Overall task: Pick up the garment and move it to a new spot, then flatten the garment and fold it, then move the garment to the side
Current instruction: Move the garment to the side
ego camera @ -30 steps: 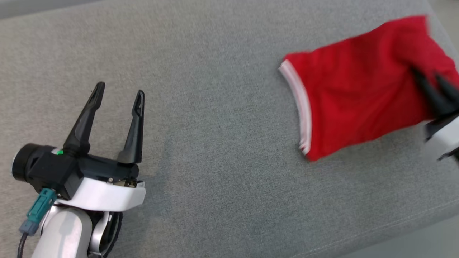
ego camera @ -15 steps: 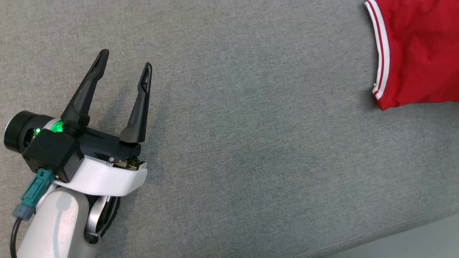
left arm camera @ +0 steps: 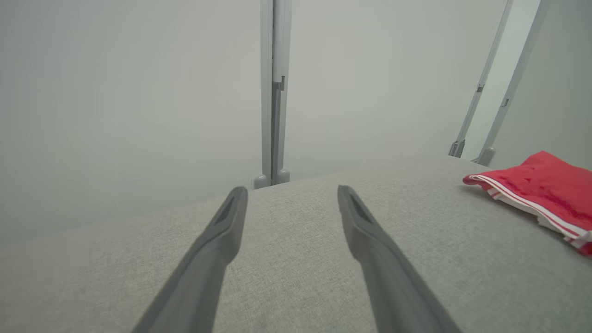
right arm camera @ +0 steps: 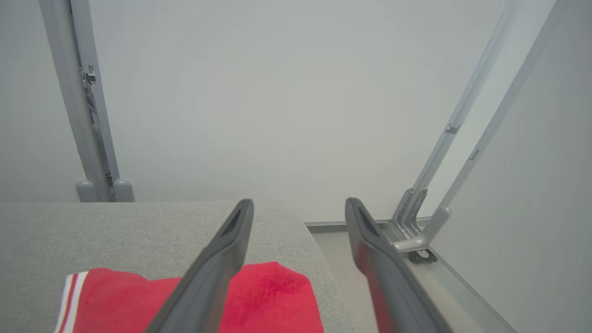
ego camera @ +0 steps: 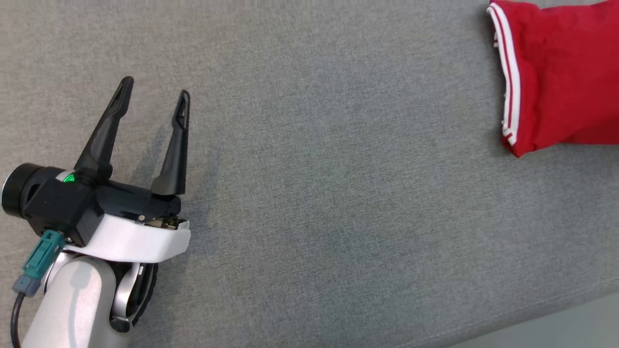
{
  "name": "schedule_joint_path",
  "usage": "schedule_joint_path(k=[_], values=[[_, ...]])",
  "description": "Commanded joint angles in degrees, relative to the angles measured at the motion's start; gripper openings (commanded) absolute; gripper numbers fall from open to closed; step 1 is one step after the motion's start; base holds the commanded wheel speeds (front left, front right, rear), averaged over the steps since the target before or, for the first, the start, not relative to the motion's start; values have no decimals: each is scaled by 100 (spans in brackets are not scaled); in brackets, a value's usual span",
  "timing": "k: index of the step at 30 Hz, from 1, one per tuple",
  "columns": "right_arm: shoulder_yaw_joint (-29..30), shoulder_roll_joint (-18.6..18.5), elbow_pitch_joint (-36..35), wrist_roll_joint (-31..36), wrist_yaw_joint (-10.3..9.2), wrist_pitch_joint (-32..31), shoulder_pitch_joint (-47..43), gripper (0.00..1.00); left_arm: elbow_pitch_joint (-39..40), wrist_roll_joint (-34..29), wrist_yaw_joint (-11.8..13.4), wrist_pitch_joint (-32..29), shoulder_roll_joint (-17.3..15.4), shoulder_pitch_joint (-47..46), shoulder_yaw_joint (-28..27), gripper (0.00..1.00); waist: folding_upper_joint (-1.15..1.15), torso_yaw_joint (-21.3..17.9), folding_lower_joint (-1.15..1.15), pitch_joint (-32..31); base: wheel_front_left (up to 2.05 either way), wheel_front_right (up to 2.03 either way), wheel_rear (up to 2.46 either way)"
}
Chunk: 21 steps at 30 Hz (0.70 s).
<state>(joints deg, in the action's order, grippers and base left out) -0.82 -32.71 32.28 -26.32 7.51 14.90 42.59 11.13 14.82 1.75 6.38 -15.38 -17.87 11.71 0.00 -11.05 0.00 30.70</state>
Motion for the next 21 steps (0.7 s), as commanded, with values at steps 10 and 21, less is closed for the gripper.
schedule_joint_path(k=[10, 21], values=[[516, 1558, -2102, 749, -5, -198, -1745, 100, -199, 199, 245, 195, 105, 429, -149, 100, 0, 272, 0, -913, 0, 0, 0], [324, 2326, -3136, 948, -4, -771, -2744, 100, -272, 281, 426, 307, 143, 812, -244, 100, 0, 643, 0, -1360, 0, 0, 0]])
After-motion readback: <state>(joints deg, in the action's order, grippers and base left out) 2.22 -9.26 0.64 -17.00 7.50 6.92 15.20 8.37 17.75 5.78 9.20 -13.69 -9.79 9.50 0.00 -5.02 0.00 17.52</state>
